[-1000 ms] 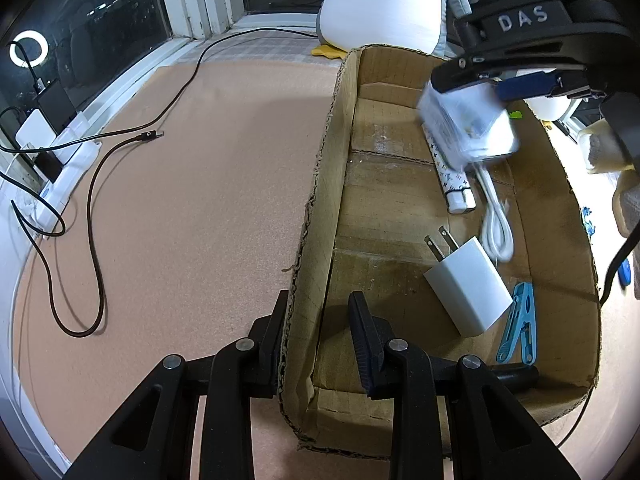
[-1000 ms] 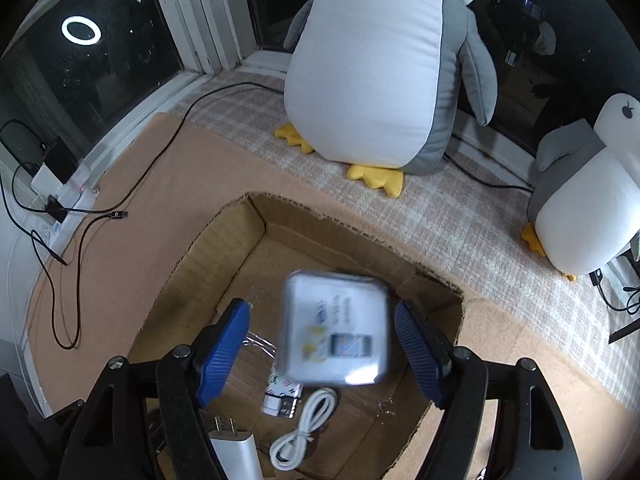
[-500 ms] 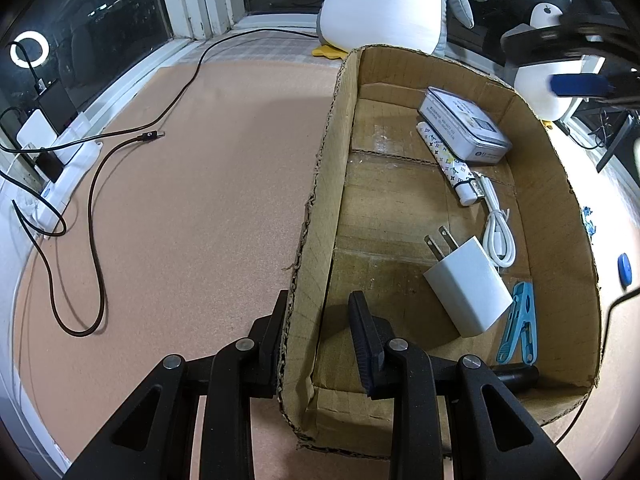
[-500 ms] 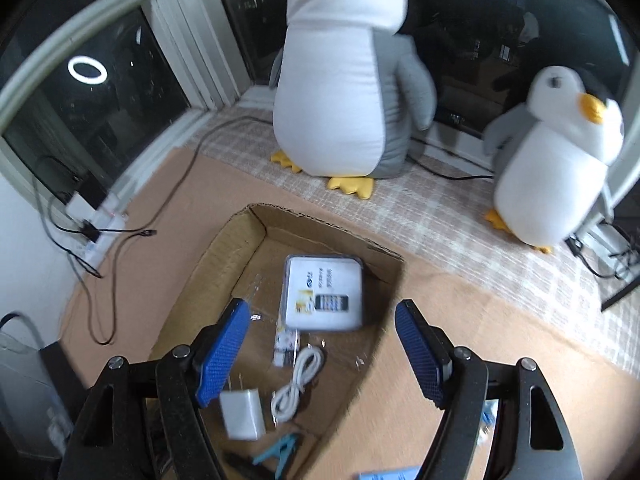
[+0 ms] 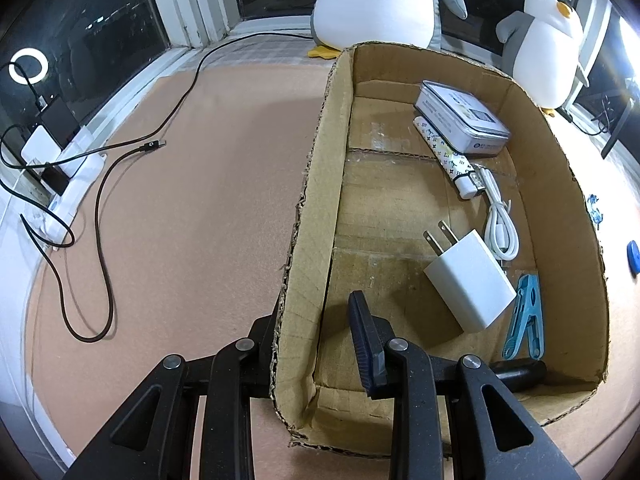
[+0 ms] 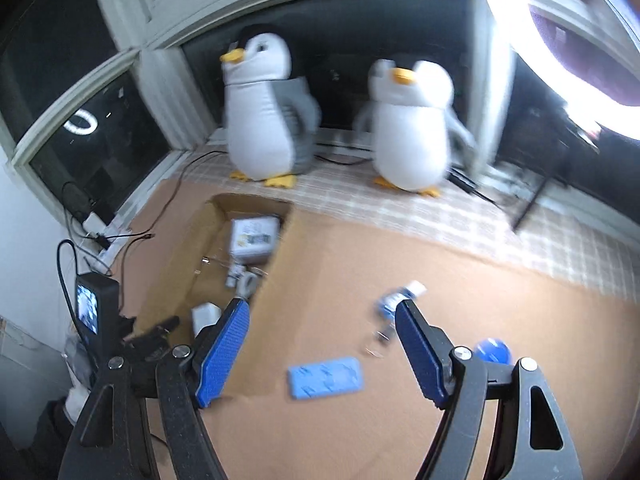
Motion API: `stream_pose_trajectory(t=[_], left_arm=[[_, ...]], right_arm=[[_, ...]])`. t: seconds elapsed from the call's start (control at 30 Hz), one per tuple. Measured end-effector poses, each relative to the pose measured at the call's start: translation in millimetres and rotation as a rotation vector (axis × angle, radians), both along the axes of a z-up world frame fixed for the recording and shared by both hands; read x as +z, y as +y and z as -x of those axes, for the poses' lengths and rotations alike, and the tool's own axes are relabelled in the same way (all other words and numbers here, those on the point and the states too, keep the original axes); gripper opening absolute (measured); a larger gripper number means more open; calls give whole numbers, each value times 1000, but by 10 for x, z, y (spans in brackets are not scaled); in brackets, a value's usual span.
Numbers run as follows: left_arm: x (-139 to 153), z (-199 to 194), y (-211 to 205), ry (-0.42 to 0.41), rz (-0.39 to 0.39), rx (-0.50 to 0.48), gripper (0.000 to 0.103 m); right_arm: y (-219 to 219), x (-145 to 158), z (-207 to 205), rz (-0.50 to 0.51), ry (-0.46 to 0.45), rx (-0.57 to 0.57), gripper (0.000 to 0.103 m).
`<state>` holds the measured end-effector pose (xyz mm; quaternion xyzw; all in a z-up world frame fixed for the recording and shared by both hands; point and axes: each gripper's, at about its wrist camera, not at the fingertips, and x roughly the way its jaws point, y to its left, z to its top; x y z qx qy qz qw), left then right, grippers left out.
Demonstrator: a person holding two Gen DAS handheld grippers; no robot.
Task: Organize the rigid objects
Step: 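Move the right gripper back and close it on the blue tape measure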
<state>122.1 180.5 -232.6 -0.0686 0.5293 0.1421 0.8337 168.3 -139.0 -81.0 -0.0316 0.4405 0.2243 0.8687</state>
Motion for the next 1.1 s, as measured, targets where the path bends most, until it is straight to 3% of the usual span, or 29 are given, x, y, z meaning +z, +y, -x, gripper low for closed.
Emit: stream_pose_trajectory(t=[0.33, 0.5, 0.8, 1.0, 1.1], left_arm=[[11, 9, -45, 5, -27, -21, 30], [15, 7, -54, 6, -29, -15, 30], [15, 3, -66, 8, -30, -9, 30], [16, 4, -50, 7, -24, -7, 30], [15, 5, -47, 6, -23, -6, 30]], right_arm=[[-1217, -391, -82, 6, 74, -307, 72], [-1500, -738, -292, 21, 158, -375, 72], [-1410, -1207, -683, 123, 258, -400, 71], [-1341, -1335, -872, 146, 302, -400, 71], [-1291, -1389, -921, 176, 314, -396, 64]])
